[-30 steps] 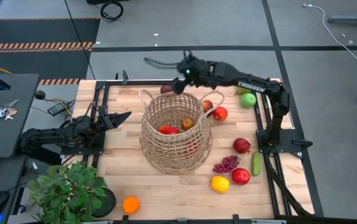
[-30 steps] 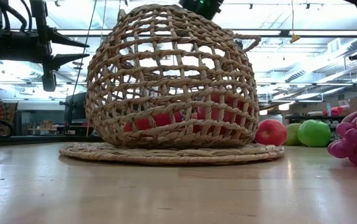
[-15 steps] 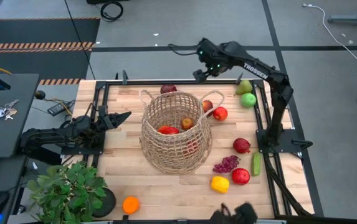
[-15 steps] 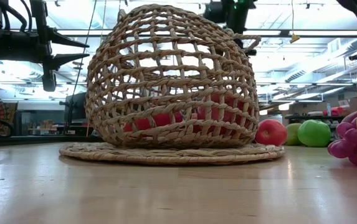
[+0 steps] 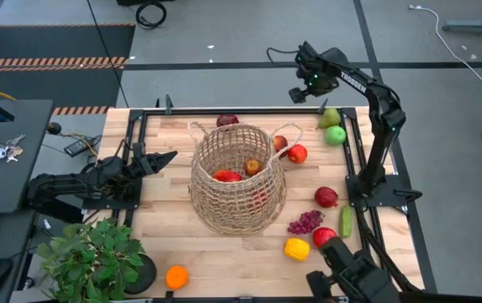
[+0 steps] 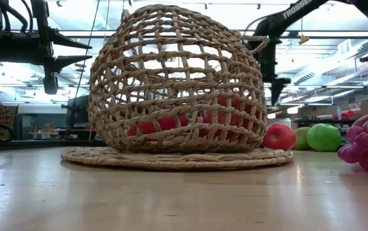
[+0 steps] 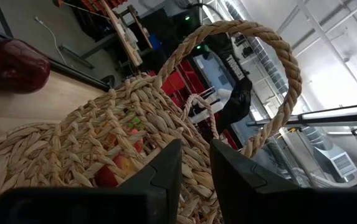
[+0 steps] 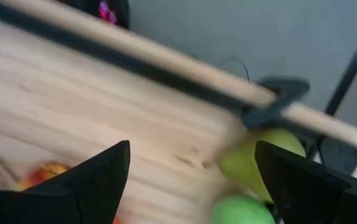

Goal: Build produce basket
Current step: Put the red apple into the basket

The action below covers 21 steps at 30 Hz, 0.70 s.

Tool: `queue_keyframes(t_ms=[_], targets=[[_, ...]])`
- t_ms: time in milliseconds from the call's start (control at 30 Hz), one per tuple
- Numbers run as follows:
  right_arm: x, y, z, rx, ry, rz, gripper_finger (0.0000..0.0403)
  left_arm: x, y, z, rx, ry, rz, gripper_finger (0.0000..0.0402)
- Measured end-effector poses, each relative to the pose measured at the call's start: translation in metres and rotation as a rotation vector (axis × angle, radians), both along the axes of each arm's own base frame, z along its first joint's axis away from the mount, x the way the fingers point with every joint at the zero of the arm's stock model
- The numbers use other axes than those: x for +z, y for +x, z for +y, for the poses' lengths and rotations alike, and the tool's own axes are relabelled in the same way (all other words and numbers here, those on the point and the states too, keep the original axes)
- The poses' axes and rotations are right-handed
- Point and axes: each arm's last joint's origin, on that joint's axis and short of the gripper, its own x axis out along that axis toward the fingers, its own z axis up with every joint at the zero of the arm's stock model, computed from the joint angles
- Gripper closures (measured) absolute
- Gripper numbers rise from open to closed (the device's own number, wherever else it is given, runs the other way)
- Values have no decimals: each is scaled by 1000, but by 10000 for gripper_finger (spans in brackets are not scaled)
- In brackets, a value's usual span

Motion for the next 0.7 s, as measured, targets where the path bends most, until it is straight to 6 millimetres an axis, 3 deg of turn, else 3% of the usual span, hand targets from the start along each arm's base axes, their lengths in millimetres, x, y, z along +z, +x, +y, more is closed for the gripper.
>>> queue_keyframes(t_ms=[500, 700], targets=[[-68, -27, 29, 74, 312, 255, 54, 0, 0, 0, 0, 0, 0, 312], [-80, -38, 37, 76, 357, 380, 55, 0, 0, 0, 0, 0, 0, 313]])
